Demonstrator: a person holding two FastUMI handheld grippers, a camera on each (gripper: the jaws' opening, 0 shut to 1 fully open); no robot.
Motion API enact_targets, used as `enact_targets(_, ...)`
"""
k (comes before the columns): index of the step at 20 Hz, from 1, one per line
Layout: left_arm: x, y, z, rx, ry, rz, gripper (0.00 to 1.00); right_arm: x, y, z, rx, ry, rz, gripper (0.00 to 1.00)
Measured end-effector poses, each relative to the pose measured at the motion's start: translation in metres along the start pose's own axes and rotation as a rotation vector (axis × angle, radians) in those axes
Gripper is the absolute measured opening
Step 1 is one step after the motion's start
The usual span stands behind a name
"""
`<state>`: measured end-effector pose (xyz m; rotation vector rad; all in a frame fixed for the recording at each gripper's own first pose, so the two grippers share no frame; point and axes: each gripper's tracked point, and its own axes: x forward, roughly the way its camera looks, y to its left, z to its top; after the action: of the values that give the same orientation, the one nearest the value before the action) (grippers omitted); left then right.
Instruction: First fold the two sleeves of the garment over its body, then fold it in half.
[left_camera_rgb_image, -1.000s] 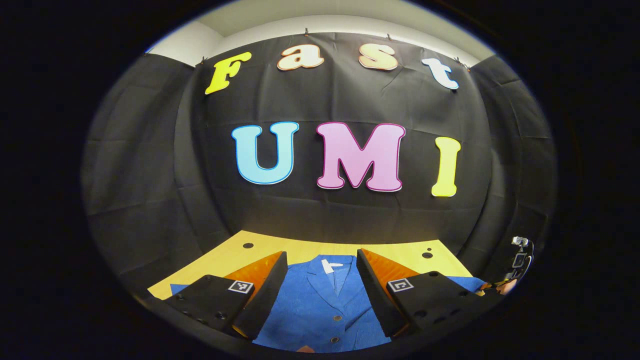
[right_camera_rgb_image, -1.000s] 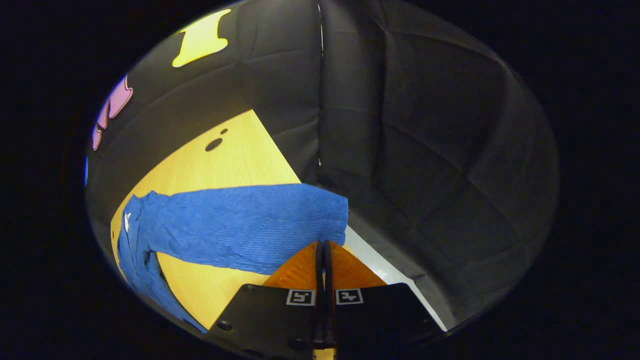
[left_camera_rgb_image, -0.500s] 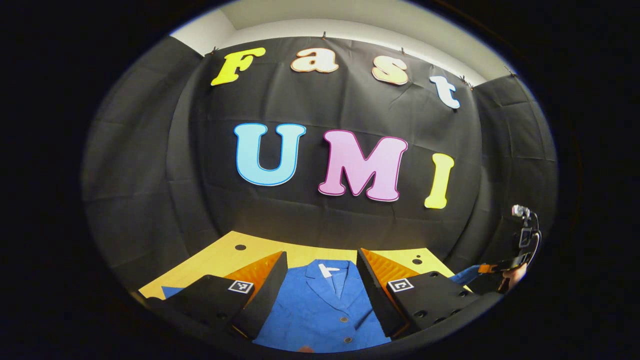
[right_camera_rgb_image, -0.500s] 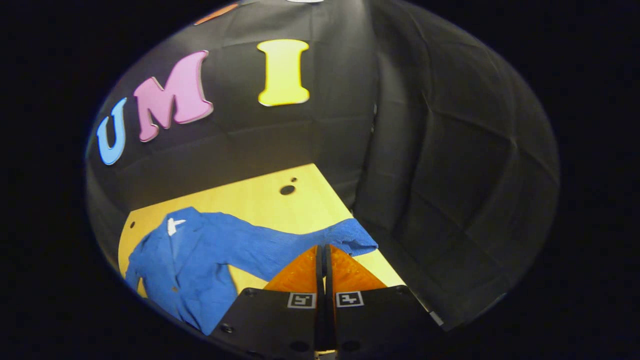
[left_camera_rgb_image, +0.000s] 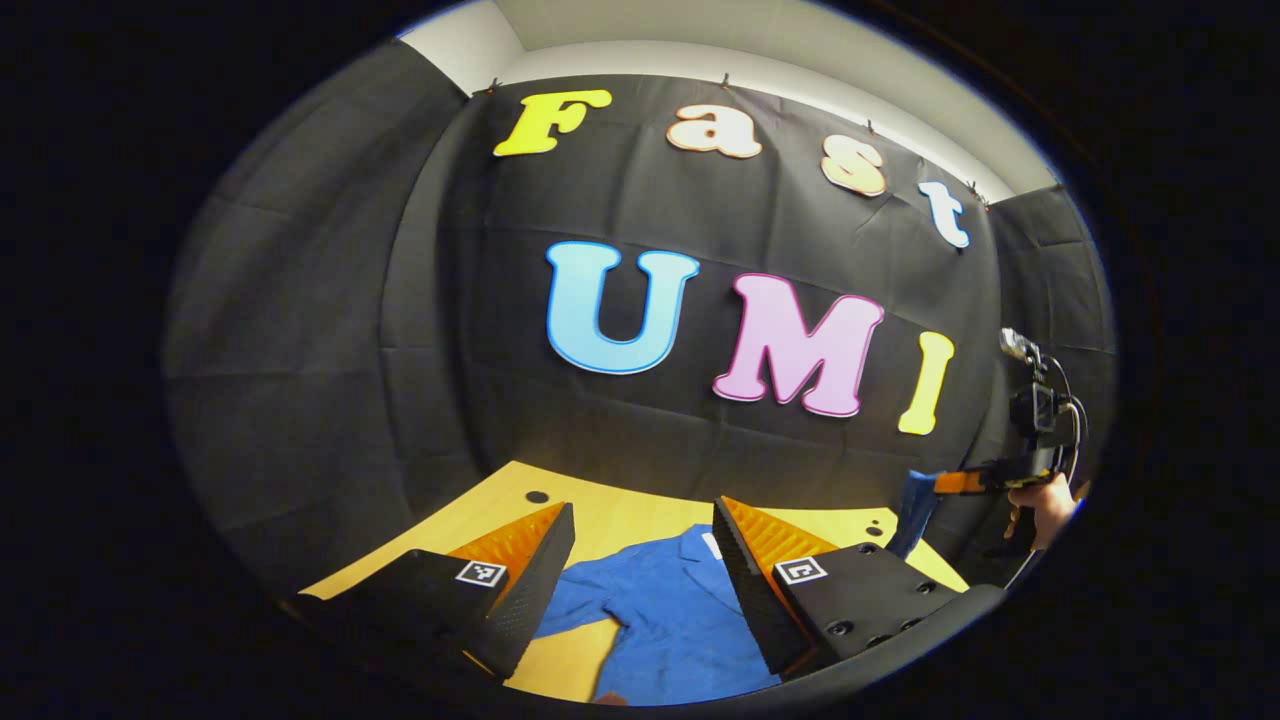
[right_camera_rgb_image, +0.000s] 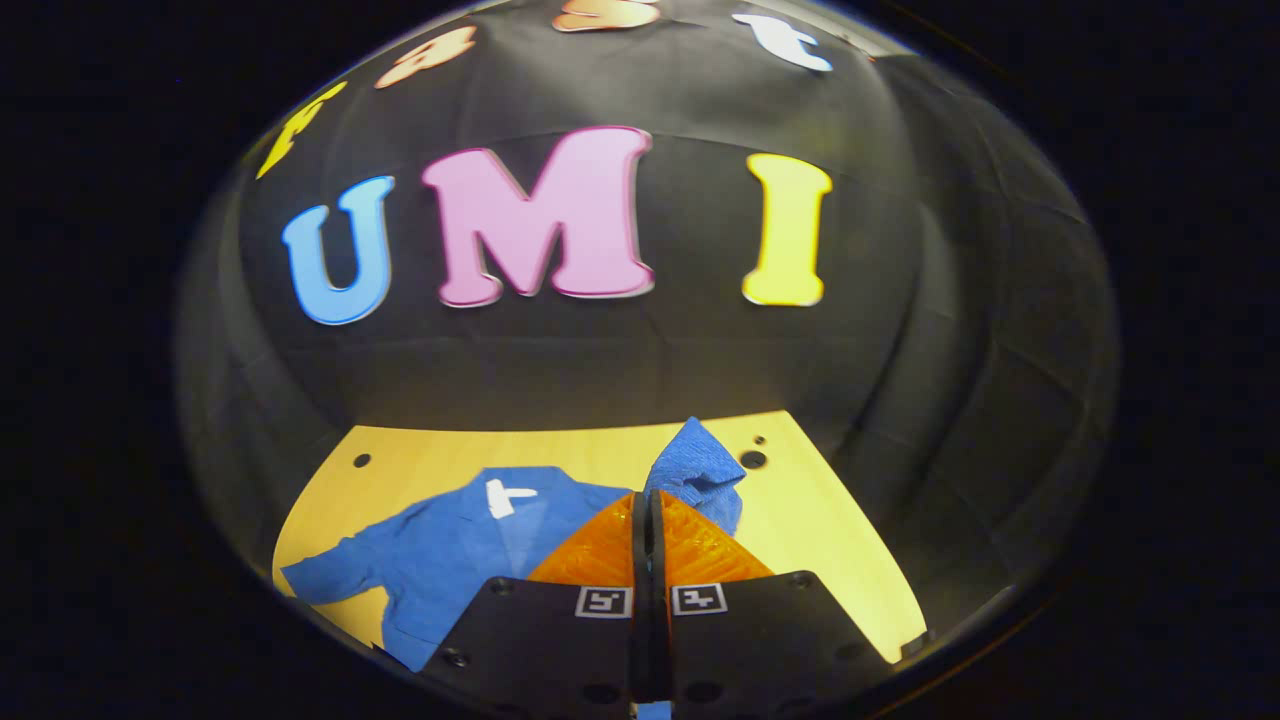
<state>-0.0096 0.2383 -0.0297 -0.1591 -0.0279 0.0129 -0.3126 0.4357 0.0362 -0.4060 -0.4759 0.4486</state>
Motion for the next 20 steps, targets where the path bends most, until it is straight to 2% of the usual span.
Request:
enact_targets(4,-0.001,0.052,-0.01,0.012,0.021,0.072,0.8,0.054,0.108,-0.04,-0.021,0.097,0.141,0.0)
enact_targets(8,-0.002,0.099,-0.038,-0.009,0.085,0.162,0.8,0.091,0.189,-0.13,-0.032,0.265,0.262,0.0)
enact_targets(10,-0.008,0.121,-0.053,0.008,0.124,0.208,0.8,0.111,0.214,-0.18,-0.041,0.359,0.307,0.0)
enact_targets(12,-0.013,0.137,-0.062,0.03,0.134,0.239,0.8,0.118,0.234,-0.212,-0.022,0.419,0.337,0.0)
enact_targets(15,-0.012,0.149,-0.085,-0.004,0.17,0.248,0.8,0.123,0.26,-0.229,0.024,0.433,0.398,0.01)
enact_targets(18,-0.008,0.158,-0.123,-0.078,0.295,0.277,0.8,0.118,0.29,-0.234,0.13,0.467,0.489,0.0)
enact_targets(19,-0.012,0.161,-0.135,-0.09,0.346,0.284,0.81,0.111,0.297,-0.227,0.159,0.475,0.525,0.27)
enact_targets(20,-0.012,0.167,-0.142,-0.089,0.362,0.289,0.82,0.107,0.3,-0.222,0.165,0.467,0.547,0.41)
